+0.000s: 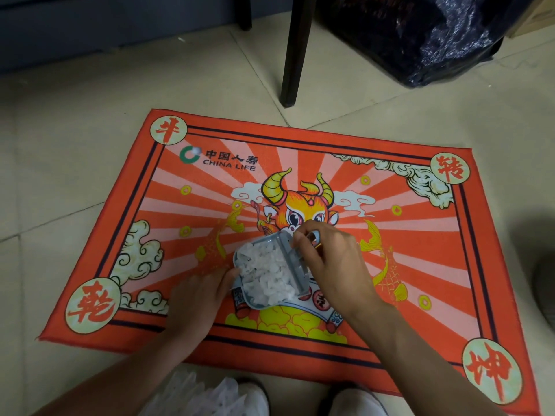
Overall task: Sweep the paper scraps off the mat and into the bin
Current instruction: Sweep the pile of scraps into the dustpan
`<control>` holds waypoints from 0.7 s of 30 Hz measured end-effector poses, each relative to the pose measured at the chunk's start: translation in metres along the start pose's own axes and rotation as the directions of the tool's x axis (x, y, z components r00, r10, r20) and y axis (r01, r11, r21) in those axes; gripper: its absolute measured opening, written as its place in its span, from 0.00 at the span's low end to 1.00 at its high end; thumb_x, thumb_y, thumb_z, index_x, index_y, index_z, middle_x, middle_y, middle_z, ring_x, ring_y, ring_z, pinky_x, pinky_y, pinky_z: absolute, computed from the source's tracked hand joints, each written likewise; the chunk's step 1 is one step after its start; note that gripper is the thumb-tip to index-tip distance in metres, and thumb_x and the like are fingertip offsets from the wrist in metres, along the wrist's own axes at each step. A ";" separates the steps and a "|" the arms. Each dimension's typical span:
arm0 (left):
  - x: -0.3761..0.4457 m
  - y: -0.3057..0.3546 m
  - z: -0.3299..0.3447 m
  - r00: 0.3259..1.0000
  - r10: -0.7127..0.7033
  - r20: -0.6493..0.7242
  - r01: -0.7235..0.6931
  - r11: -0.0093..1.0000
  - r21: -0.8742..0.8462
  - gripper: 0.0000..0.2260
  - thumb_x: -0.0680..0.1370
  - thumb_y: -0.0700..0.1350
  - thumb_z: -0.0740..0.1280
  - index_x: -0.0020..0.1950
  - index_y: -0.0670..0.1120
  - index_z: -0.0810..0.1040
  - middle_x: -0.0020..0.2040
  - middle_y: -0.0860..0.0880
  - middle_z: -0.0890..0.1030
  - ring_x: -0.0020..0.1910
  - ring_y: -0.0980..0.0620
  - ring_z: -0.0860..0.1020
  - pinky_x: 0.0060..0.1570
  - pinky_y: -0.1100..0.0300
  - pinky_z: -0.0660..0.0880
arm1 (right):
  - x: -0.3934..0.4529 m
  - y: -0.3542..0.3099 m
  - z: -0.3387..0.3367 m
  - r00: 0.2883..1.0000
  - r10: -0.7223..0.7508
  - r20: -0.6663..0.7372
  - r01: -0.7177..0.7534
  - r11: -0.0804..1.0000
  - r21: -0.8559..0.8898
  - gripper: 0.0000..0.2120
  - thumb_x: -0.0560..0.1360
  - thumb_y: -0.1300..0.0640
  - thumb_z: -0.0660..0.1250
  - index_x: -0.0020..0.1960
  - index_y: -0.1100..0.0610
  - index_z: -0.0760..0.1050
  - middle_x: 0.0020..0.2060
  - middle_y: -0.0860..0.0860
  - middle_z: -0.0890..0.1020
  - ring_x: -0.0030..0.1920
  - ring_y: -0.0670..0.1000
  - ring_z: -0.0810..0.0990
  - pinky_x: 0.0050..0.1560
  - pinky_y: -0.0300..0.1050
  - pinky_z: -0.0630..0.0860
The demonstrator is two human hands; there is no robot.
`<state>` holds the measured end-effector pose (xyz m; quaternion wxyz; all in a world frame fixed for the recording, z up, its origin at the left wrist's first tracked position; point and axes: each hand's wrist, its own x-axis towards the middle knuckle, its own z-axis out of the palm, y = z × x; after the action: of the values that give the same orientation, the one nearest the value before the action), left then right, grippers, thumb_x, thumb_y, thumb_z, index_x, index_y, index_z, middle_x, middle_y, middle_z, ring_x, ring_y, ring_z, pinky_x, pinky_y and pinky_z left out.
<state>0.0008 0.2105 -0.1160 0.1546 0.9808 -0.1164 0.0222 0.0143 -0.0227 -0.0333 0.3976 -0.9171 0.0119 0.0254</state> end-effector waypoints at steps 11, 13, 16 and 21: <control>-0.017 -0.006 0.007 0.994 -0.109 0.002 0.109 0.993 -0.042 0.19 0.82 0.58 0.54 0.37 0.55 0.76 0.21 0.59 0.64 0.18 0.62 0.63 0.20 0.70 0.53 | 0.011 -0.003 -0.012 0.998 -0.014 -0.054 0.017 0.999 0.050 0.11 0.81 0.48 0.62 0.43 0.51 0.76 0.30 0.48 0.82 0.29 0.48 0.82 0.34 0.51 0.78; -0.019 -0.007 0.007 0.993 -0.121 0.004 0.121 0.991 -0.051 0.19 0.82 0.58 0.53 0.36 0.56 0.74 0.21 0.58 0.65 0.19 0.62 0.64 0.21 0.70 0.54 | 0.012 -0.007 -0.015 0.998 -0.040 -0.048 0.042 0.998 0.051 0.11 0.81 0.48 0.62 0.43 0.51 0.76 0.30 0.47 0.82 0.29 0.47 0.81 0.34 0.50 0.77; -0.020 -0.009 0.008 0.991 -0.134 0.008 0.134 0.990 -0.054 0.18 0.83 0.57 0.56 0.36 0.55 0.75 0.21 0.57 0.68 0.19 0.62 0.66 0.21 0.69 0.56 | 0.016 -0.013 -0.019 0.996 -0.088 -0.031 0.089 0.996 0.023 0.11 0.81 0.50 0.62 0.43 0.51 0.77 0.29 0.45 0.80 0.28 0.45 0.79 0.32 0.46 0.73; -0.022 -0.016 0.008 0.988 -0.152 0.003 0.151 0.984 -0.097 0.23 0.81 0.62 0.50 0.42 0.53 0.80 0.23 0.57 0.73 0.21 0.59 0.72 0.19 0.61 0.66 | 0.023 -0.013 -0.029 0.994 -0.073 -0.082 0.076 0.996 0.034 0.11 0.81 0.50 0.62 0.43 0.52 0.77 0.31 0.46 0.81 0.29 0.44 0.80 0.34 0.47 0.76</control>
<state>-0.0162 0.2281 -0.1301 0.2036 0.9781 -0.0420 0.0069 0.0390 -0.0349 -0.0060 0.4146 -0.9096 -0.0060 -0.0266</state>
